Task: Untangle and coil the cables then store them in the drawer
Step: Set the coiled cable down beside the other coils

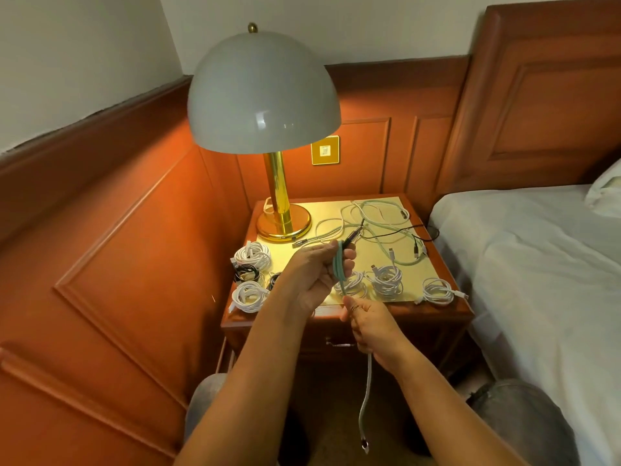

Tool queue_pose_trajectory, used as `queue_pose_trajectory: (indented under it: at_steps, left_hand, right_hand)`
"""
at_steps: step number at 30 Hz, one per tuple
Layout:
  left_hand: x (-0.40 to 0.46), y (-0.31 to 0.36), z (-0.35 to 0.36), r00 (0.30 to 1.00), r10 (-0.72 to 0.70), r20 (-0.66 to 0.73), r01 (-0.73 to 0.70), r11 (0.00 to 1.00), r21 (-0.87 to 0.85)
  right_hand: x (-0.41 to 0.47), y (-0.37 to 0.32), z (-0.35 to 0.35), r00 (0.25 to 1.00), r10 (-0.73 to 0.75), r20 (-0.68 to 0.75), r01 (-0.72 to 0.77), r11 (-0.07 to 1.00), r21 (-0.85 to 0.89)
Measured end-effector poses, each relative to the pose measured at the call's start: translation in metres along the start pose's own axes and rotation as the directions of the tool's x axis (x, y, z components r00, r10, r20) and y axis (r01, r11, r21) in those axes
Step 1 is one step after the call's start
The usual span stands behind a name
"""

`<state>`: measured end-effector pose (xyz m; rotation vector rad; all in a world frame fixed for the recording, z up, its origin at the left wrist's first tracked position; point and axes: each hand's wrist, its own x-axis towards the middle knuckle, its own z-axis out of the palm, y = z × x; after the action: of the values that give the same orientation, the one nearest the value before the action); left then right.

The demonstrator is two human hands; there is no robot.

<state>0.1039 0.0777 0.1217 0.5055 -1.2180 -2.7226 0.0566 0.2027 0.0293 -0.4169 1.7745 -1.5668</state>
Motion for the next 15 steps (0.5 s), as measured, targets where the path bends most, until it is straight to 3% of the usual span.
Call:
queue_pose_trajectory:
  at_steps: [5, 9, 11, 15]
  left_hand:
    - [-0.010, -0.001, -0.004, 0.999, 0.004, 0.031, -0.005, 0.999, 0.041]
    - [-0.014, -0.004, -0.006, 0.998, -0.032, 0.057, 0.019, 0.976, 0.218]
    - [-0.014, -0.006, -0.006, 0.997, -0.041, 0.061, 0.022, 0.956, 0.294]
    - [-0.016, -0.005, -0.005, 0.997, -0.036, 0.068, 0.006, 0.919, 0.394]
  right_hand:
    - [0.008, -0.009, -0.016, 1.000, -0.009, -0.017, 0.009, 0.999, -0.034]
    - [0.007, -0.033, -0.029, 0.997, -0.057, 0.058, 0.059, 0.997, -0.040]
    - [0.006, -0.047, -0.032, 0.994, -0.108, 0.003, 0.107, 0.978, -0.179]
    - [0.020, -0.068, -0.046, 0.947, -0.304, -0.107, 0.209, 0.832, -0.513]
